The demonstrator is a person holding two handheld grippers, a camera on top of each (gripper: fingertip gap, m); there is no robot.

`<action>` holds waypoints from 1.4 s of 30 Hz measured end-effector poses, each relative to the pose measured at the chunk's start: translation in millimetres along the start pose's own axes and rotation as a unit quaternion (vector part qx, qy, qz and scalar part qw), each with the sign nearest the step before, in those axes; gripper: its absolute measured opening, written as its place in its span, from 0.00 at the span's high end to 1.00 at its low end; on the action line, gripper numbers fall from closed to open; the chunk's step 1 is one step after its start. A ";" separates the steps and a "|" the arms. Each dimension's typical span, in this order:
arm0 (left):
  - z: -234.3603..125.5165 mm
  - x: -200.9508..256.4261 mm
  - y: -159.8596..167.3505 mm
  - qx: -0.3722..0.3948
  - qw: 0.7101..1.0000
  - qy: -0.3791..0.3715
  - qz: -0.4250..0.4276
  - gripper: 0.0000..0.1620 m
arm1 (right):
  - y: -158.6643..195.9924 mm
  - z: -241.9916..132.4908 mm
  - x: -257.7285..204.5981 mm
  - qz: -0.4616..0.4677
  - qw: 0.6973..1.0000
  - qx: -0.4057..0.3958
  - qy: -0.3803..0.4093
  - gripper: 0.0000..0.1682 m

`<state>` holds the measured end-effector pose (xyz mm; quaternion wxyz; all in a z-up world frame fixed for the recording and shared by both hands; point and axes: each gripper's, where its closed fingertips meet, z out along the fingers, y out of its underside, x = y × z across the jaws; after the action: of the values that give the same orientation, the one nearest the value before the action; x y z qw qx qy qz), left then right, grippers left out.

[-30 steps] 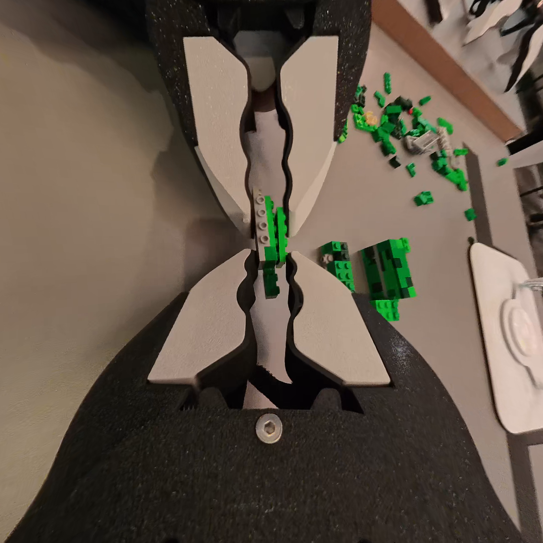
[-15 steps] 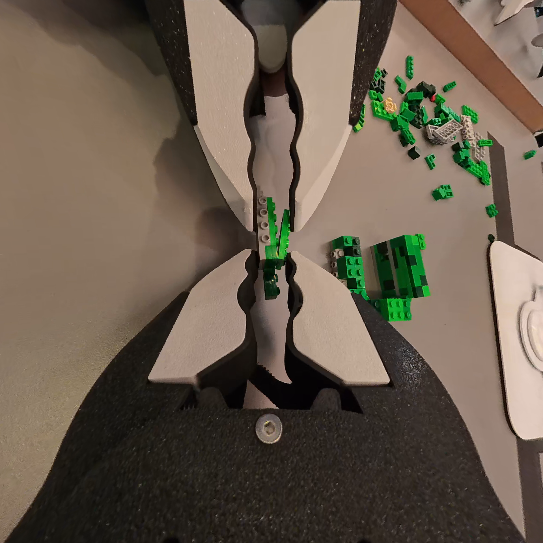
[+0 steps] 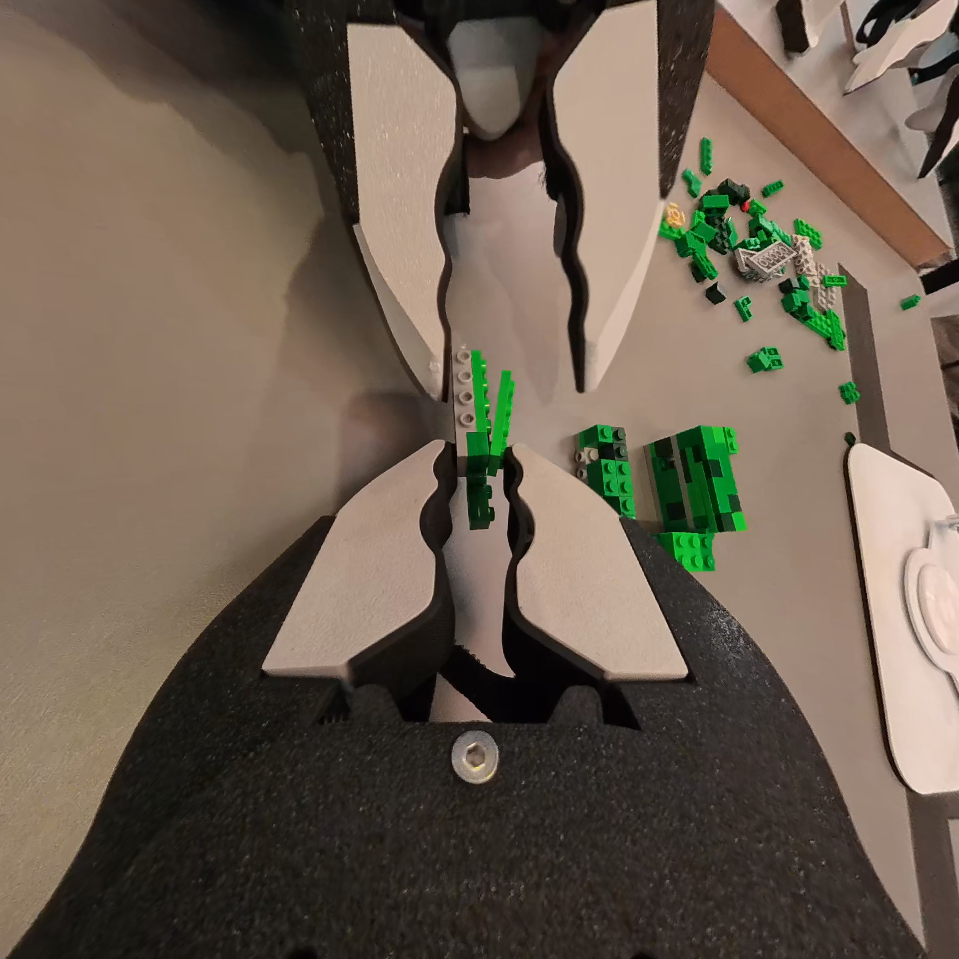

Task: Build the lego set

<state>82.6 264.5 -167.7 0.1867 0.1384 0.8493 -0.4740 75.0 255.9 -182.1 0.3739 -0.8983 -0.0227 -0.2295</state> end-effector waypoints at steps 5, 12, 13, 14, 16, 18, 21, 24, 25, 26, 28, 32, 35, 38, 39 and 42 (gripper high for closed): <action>2.4 10.1 -2.6 0.003 0.999 0.018 0.027 0.84 | -5.3 -3.9 -0.5 0.009 1.000 0.020 -0.009 0.90; -0.5 11.9 -7.1 0.015 0.999 0.024 0.032 0.90 | -8.7 -6.3 -1.3 0.002 1.000 0.026 -0.009 0.90; -1.1 11.0 -7.8 0.015 0.999 0.020 0.035 0.90 | -9.7 -6.8 -0.5 -0.002 1.000 0.029 -0.004 0.90; -2.1 9.8 -8.7 0.016 0.999 0.015 0.037 0.90 | -11.2 -7.5 1.0 -0.007 0.999 0.033 0.004 0.89; -3.8 6.4 -10.3 0.016 0.999 0.003 0.043 0.90 | -13.7 -8.6 5.2 -0.015 0.999 0.041 0.025 0.89; -5.0 5.0 -11.0 0.015 0.999 -0.003 0.046 0.91 | -16.5 -9.9 7.6 -0.021 0.998 0.053 0.040 0.87; -4.8 5.3 -11.1 0.016 0.999 -0.002 0.045 0.91 | -19.7 -12.3 7.2 -0.027 0.997 0.064 0.041 0.87; -5.3 5.6 -11.4 0.018 0.999 0.000 0.046 0.91 | -20.4 -12.6 5.9 -0.034 0.996 0.066 0.041 0.89; -5.8 5.2 -11.6 0.020 0.999 -0.001 0.044 0.91 | -20.9 -12.8 6.5 -0.038 0.996 0.065 0.044 0.90; -6.2 4.5 -12.4 0.023 0.999 -0.002 0.044 0.91 | -21.5 -13.5 7.4 -0.041 0.996 0.064 0.048 0.90; -6.8 3.6 -12.9 0.025 0.999 -0.005 0.044 0.91 | -22.2 -13.8 8.5 -0.044 0.996 0.062 0.056 0.90; -7.2 3.5 -11.9 0.019 0.998 -0.009 0.053 0.91 | -21.7 -13.2 8.3 -0.070 0.994 0.050 0.072 0.90; -8.2 3.1 -13.0 0.020 0.998 -0.012 0.060 0.91 | -22.7 -13.9 8.6 -0.079 0.993 0.047 0.077 0.90; -6.8 3.2 -13.1 0.029 0.999 -0.009 0.045 0.91 | -21.5 -13.3 9.2 -0.071 0.993 0.050 0.075 0.90; -7.0 1.8 -14.7 0.036 0.998 -0.014 0.040 0.90 | -22.1 -13.7 10.4 -0.068 0.993 0.054 0.078 0.90; -8.0 -0.3 -21.2 0.057 0.997 -0.029 0.045 0.88 | -24.6 -16.5 12.1 -0.062 0.993 0.062 0.078 0.90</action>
<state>72.7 260.5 -147.7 0.2242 0.1730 0.8081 -0.5165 74.1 260.8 -150.4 0.4144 -0.8498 -0.0632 -0.3195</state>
